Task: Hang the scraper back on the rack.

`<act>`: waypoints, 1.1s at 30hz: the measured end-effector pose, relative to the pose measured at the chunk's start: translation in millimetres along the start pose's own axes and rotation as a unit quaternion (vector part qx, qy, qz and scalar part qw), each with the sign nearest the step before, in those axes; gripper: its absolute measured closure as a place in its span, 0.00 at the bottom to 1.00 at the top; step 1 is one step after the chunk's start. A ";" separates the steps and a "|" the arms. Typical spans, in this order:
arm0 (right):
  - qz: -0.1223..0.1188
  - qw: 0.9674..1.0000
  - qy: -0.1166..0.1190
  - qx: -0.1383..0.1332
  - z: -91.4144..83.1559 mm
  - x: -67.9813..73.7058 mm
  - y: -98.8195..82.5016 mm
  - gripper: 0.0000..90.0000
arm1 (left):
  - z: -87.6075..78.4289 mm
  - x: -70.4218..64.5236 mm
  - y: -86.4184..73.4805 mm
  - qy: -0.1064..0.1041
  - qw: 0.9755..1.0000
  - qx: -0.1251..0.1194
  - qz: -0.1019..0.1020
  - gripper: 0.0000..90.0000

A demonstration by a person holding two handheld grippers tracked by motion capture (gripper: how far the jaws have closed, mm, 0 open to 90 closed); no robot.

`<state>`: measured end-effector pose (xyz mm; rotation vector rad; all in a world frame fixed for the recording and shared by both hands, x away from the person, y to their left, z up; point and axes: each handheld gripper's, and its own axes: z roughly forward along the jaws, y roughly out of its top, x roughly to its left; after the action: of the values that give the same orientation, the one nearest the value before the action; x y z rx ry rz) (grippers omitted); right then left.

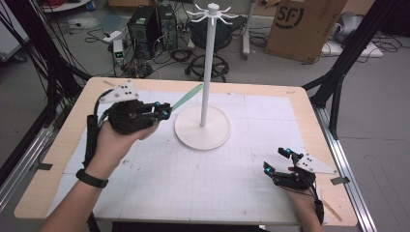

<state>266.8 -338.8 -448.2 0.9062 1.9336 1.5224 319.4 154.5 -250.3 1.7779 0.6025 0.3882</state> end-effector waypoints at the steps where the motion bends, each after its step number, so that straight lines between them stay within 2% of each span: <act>1: 0.000 1.000 0.000 0.000 0.1 0.0 0.0 0.20 | -3.0 1.4 5.2 0.001 1.000 -0.003 0.002 0.89; 8: 0.003 1.000 0.001 0.000 0.0 -0.3 0.0 0.20 | -20.2 11.8 43.4 0.000 1.000 -0.019 0.007 0.89; 17: 0.004 1.000 0.002 0.000 0.0 -0.4 0.0 0.21 | -32.9 21.3 80.3 -0.003 1.000 -0.013 0.019 0.89; 24: 0.004 1.000 0.002 0.000 0.0 -0.4 0.1 0.21 | -38.4 26.5 99.4 -0.006 1.000 -0.018 0.022 0.89; 33: 0.004 1.000 0.003 0.001 -0.1 -0.2 0.1 0.21 | -39.9 33.3 114.2 -0.006 0.999 -0.023 0.023 0.89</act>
<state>266.9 -339.0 -448.1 0.9116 1.9386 1.5286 347.5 181.6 -131.0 1.7517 0.5412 0.4198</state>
